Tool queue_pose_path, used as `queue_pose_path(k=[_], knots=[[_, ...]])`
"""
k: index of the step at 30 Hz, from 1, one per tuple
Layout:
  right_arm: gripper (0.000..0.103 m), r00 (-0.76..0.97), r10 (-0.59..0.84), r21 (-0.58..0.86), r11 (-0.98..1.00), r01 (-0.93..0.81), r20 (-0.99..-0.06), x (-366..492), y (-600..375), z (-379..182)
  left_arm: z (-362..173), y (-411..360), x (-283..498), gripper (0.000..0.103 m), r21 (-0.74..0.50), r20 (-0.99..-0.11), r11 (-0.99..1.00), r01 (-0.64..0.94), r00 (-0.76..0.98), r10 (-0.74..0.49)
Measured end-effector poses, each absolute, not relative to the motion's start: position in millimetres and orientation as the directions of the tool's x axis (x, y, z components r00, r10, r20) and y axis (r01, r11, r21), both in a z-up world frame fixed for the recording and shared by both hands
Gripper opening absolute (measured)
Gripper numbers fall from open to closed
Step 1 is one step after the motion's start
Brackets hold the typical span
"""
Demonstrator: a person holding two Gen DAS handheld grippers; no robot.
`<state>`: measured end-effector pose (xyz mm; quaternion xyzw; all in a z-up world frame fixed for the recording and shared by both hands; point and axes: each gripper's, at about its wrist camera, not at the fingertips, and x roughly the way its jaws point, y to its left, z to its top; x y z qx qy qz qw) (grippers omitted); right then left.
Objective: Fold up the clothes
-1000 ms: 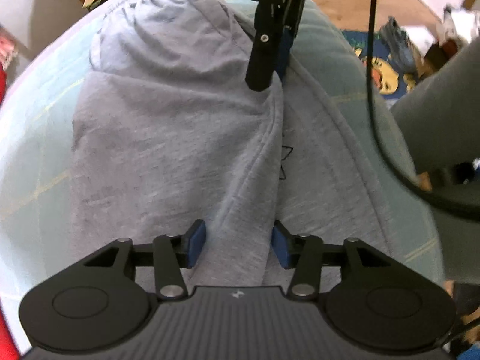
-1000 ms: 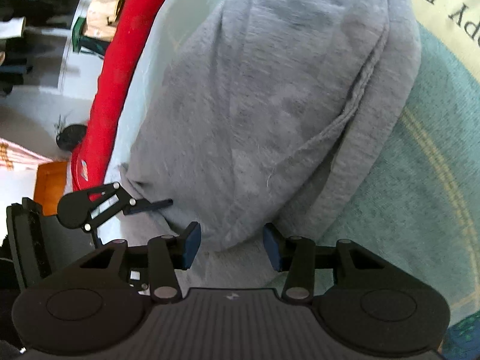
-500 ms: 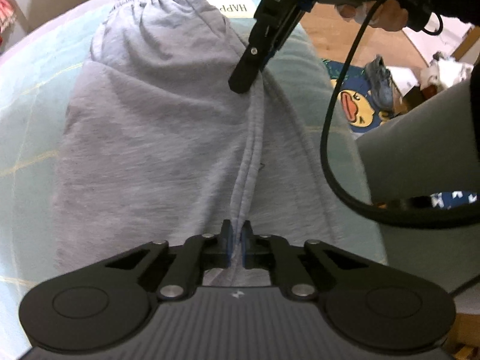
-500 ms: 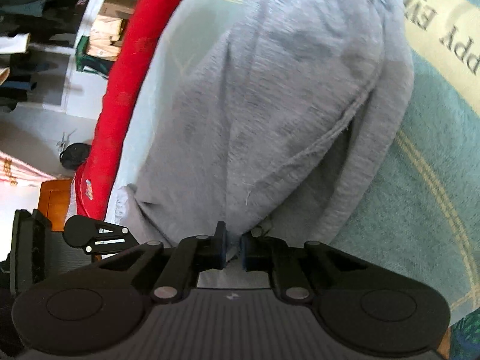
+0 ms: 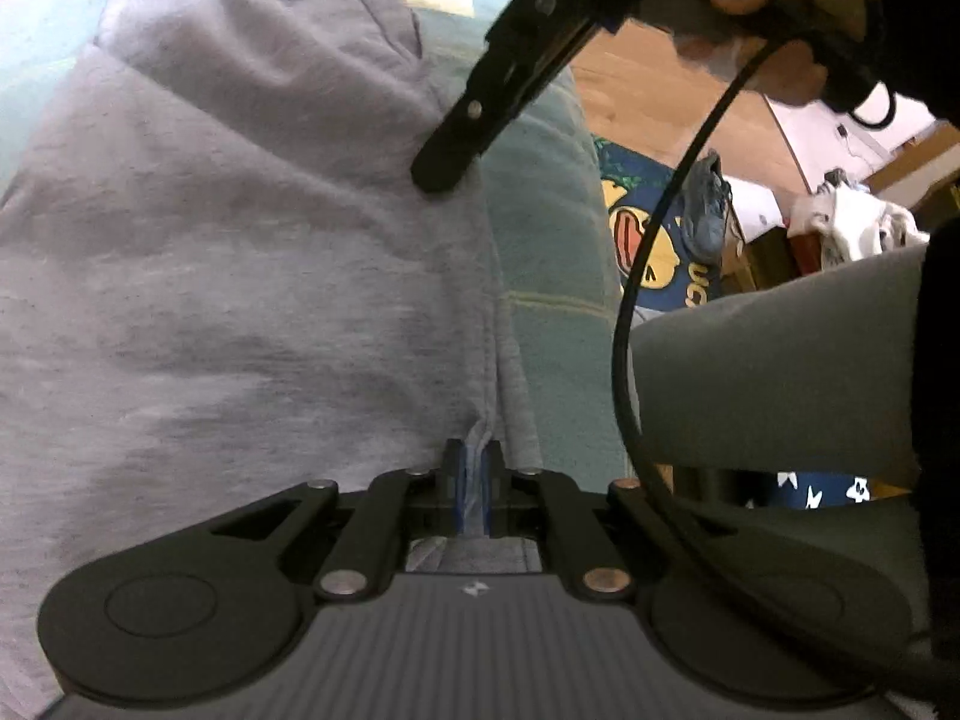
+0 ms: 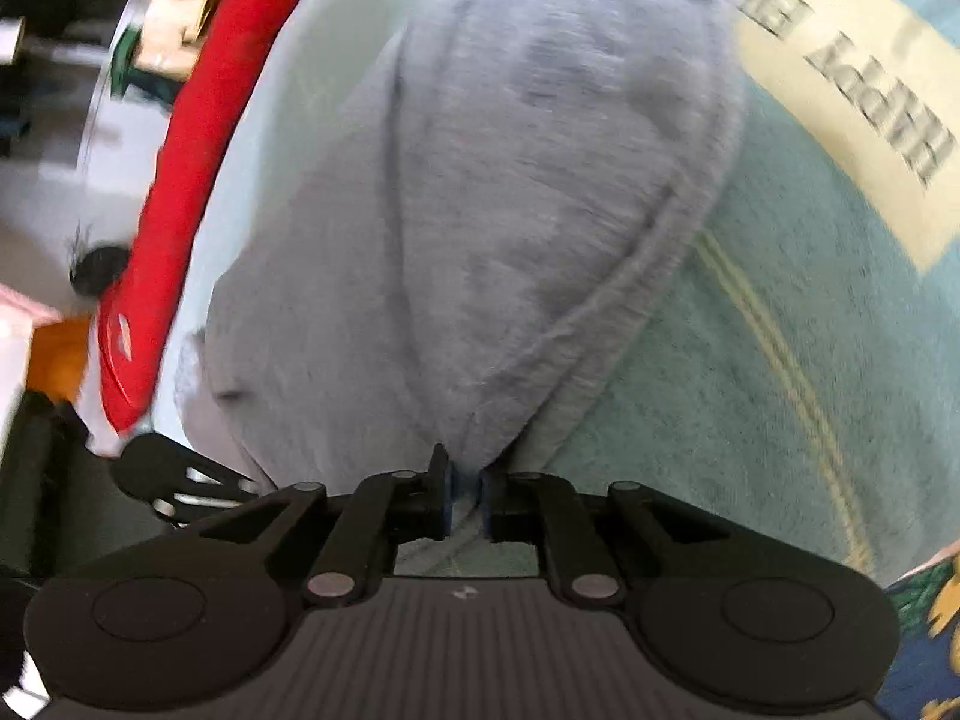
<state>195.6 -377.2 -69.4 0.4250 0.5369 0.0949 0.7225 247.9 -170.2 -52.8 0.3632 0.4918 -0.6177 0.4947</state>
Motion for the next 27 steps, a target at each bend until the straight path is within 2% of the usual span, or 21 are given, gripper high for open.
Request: queue_pose_path(k=[2,5,7,10,15,16,17,20,24,27], knots=[[0.021,0.423,0.572,0.704,0.647,0.294,-0.703,190,-380,-56,-40,-164,254,0.006,-0.241,-0.933,-0.013,0.970,-0.235,-0.272],[0.030,0.465,0.476,0.631,0.729,0.266,-0.746,182,-397,-30,-21,-154,272,0.013,-0.227,-0.934,0.043,0.973,-0.205,-0.294],[0.030,0.506,0.369,0.545,0.798,0.257,-0.779,181,-413,-14,-12,-151,285,0.014,-0.199,-0.936,0.087,0.976,-0.163,-0.311],[0.030,0.571,0.271,0.492,0.826,0.275,-0.775,191,-446,-8,-6,-156,302,0.019,-0.186,-0.923,0.174,0.967,-0.112,-0.369],[0.031,0.626,0.205,0.488,0.812,0.321,-0.753,226,-468,-31,-24,-182,322,0.020,-0.265,-0.883,0.285,0.921,-0.113,-0.455],[0.024,0.629,0.201,0.482,0.818,0.314,-0.751,236,-462,-37,-29,-187,322,0.020,-0.279,-0.878,0.296,0.914,-0.118,-0.464],[0.012,0.628,0.196,0.473,0.825,0.309,-0.753,240,-460,-39,-35,-191,321,0.021,-0.287,-0.876,0.305,0.908,-0.120,-0.467],[0.010,0.618,0.157,0.432,0.841,0.325,-0.770,237,-464,-39,-46,-197,318,0.026,-0.273,-0.881,0.326,0.905,-0.100,-0.462],[0.011,0.577,0.110,0.395,0.829,0.395,-0.810,225,-476,-35,-51,-199,321,0.027,-0.240,-0.896,0.397,0.886,-0.045,-0.441],[0.022,0.550,0.108,0.385,0.823,0.418,-0.828,221,-482,-27,-38,-191,329,0.029,-0.221,-0.885,0.446,0.867,0.014,-0.465]])
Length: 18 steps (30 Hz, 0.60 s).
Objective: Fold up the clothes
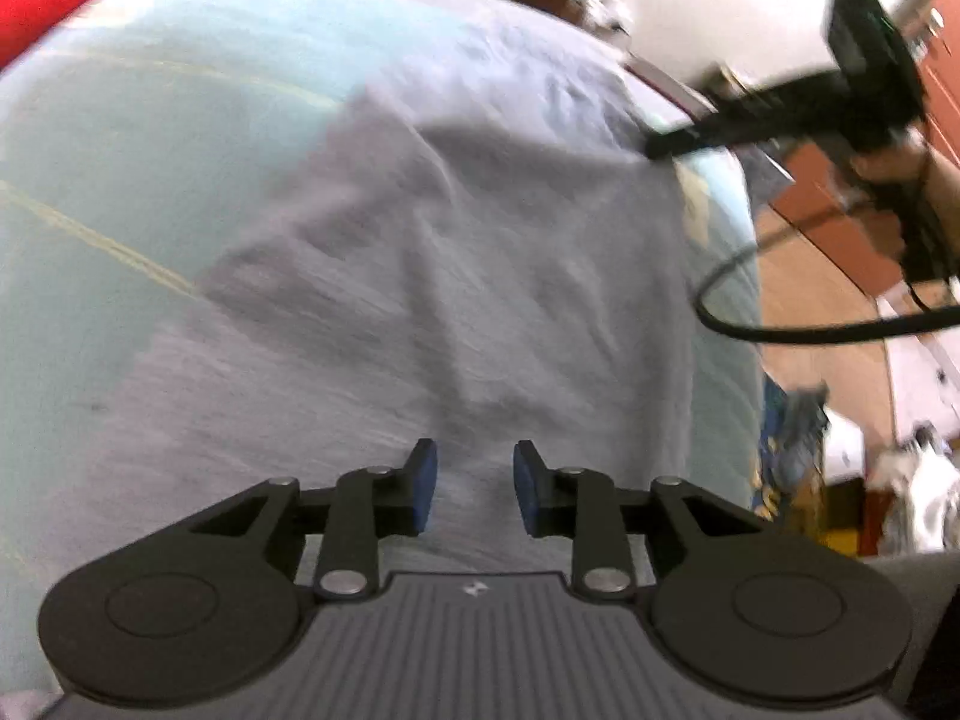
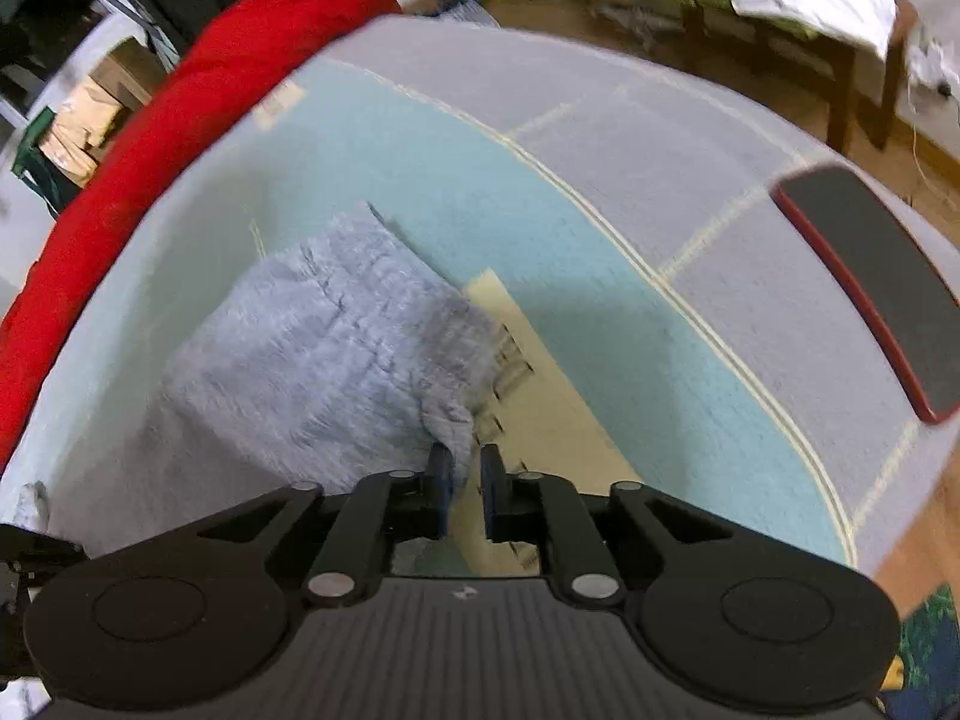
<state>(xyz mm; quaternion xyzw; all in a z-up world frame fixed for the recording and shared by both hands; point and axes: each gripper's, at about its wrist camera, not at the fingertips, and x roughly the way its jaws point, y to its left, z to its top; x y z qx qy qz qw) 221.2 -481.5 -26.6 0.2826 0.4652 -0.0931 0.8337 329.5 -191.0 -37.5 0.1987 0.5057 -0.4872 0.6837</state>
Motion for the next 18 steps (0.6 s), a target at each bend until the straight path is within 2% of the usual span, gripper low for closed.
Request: queue_pose_path(k=[2,4,5,8,11,13,14,16,18], knots=[[0.027,0.563,0.063,0.340,0.850,0.403,-0.824,223,-477,-8,-26,-182,338,0.031,-0.218,-0.862,0.489,0.844,0.069,-0.502],[0.027,0.602,-0.009,0.263,0.895,0.362,-0.799,226,-463,15,-22,-175,348,0.040,-0.219,-0.839,0.540,0.813,0.126,-0.530],[0.028,0.619,-0.018,0.239,0.914,0.329,-0.785,231,-457,22,-25,-174,353,0.040,-0.220,-0.837,0.571,0.791,0.147,-0.527],[0.029,0.631,0.086,0.246,0.954,0.170,-0.771,262,-431,20,-44,-172,365,0.039,-0.218,-0.847,0.644,0.733,0.186,-0.498],[0.030,0.580,0.163,0.211,0.977,0.016,-0.798,297,-398,-4,-58,-167,368,0.040,-0.233,-0.865,0.694,0.682,0.182,-0.468],[0.030,0.519,0.114,0.131,0.991,-0.005,-0.847,311,-391,-28,-61,-158,363,0.041,-0.238,-0.873,0.713,0.660,0.176,-0.454],[0.024,0.498,0.091,0.104,0.995,-0.002,-0.862,313,-395,-37,-62,-152,359,0.041,-0.236,-0.880,0.723,0.650,0.172,-0.442],[0.020,0.489,0.117,0.144,0.989,0.017,-0.864,311,-409,-42,-58,-142,351,0.040,-0.224,-0.898,0.747,0.627,0.166,-0.408],[0.022,0.481,0.141,0.171,0.985,0.019,-0.865,310,-416,-35,-51,-135,344,0.039,-0.221,-0.906,0.771,0.597,0.167,-0.389]])
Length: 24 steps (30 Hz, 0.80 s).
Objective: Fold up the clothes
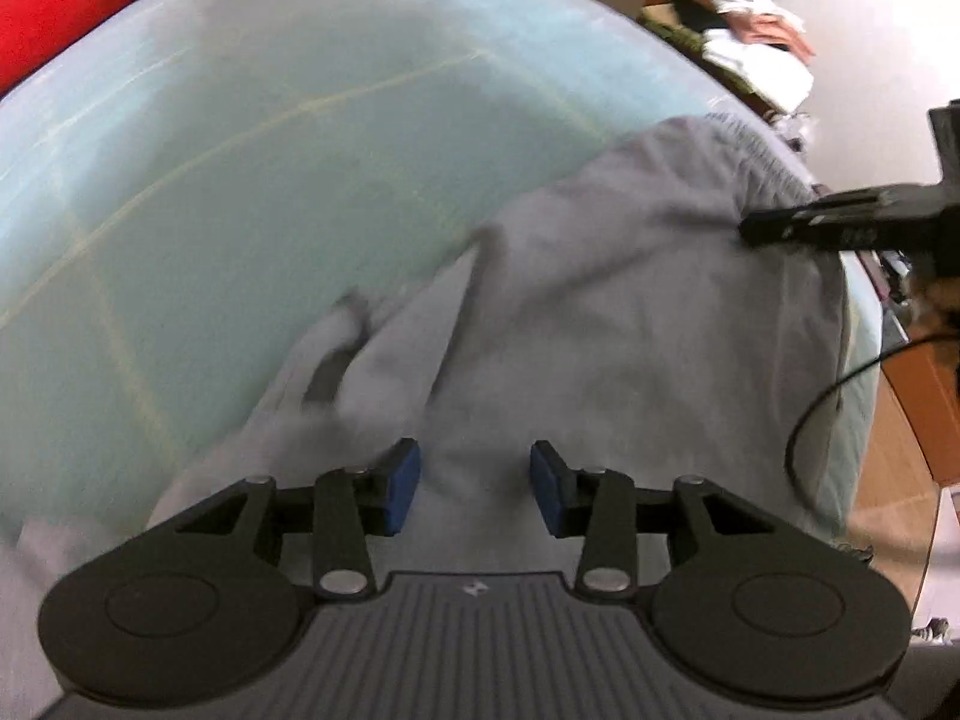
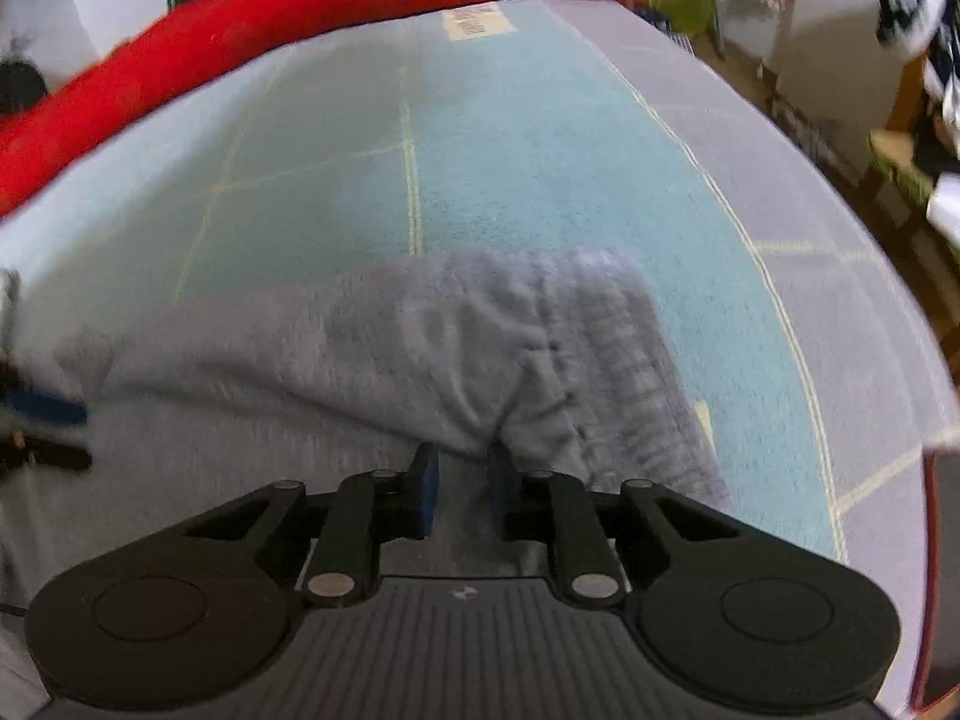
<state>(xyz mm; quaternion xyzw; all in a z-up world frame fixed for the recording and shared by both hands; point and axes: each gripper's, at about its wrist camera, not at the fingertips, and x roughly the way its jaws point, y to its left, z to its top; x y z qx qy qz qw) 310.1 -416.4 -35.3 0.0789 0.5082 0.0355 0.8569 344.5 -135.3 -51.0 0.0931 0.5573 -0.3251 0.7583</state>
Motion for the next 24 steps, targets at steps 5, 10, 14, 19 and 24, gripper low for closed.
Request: queue_pose_path(k=[5,10,14,19,24], knots=[[0.036,0.516,0.255,0.210,0.967,-0.144,-0.818,321,-399,-2,-12,-122,352,0.040,-0.219,-0.860,0.823,0.524,0.294,-0.416],[0.039,0.464,0.449,0.336,0.890,-0.309,-0.764,358,-365,-2,-19,-117,380,0.042,-0.264,-0.855,0.854,0.448,0.302,-0.422],[0.042,0.412,0.516,0.377,0.847,-0.375,-0.751,367,-344,-14,-48,-112,387,0.042,-0.344,-0.880,0.844,0.412,0.172,-0.443],[0.042,0.340,0.519,0.389,0.838,-0.382,-0.784,362,-333,-31,-69,-105,401,0.048,-0.454,-0.855,0.818,0.352,0.086,-0.512],[0.044,0.337,0.501,0.379,0.850,-0.365,-0.797,358,-330,-35,-72,-109,429,0.048,-0.569,-0.773,0.750,0.336,0.092,-0.628]])
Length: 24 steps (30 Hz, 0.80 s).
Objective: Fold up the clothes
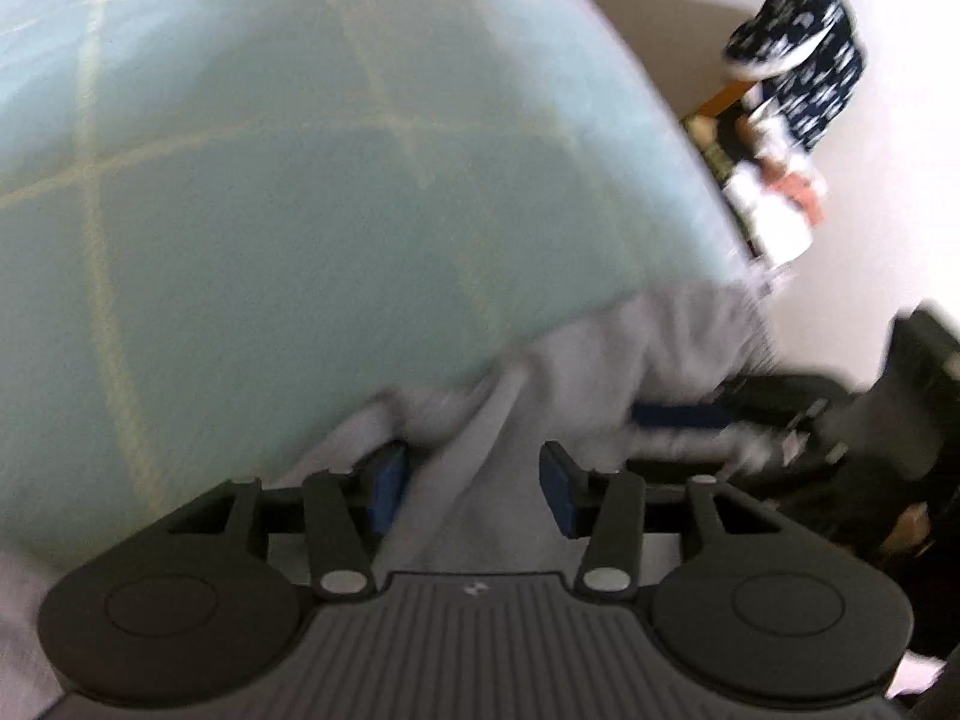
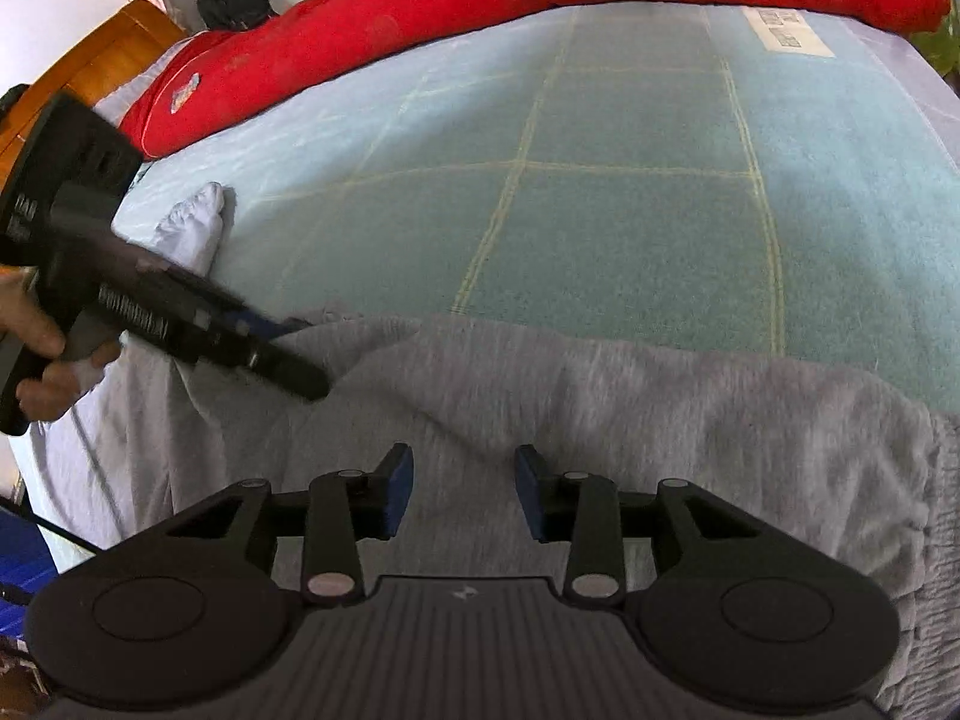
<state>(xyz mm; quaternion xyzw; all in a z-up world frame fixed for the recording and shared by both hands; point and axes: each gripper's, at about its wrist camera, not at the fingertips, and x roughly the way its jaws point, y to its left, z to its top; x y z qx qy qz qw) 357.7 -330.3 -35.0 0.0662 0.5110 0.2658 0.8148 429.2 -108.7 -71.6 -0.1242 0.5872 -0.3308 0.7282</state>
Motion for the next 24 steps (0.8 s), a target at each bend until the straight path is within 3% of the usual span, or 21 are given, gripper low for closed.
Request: queue_pose_path(k=[5,7,15,19,24], knots=[[0.045,0.342,0.475,0.369,0.868,-0.333,-0.811,362,-325,-35,-39,-82,458,0.048,-0.613,-0.639,0.700,0.367,0.291,-0.712],[0.045,0.341,0.463,0.361,0.875,-0.322,-0.818,363,-322,-35,-35,-76,470,0.049,-0.614,-0.635,0.702,0.360,0.304,-0.711],[0.049,0.330,0.441,0.347,0.887,-0.306,-0.835,361,-314,-36,-66,-91,446,0.049,-0.644,-0.706,0.659,0.388,0.031,-0.708],[0.050,0.330,0.430,0.339,0.892,-0.298,-0.841,360,-312,-38,-89,-89,432,0.049,-0.629,-0.747,0.694,0.350,-0.024,-0.664],[0.052,0.325,0.421,0.337,0.897,-0.285,-0.847,360,-310,-40,-101,-93,446,0.055,-0.766,-0.627,0.595,0.244,-0.076,-0.775]])
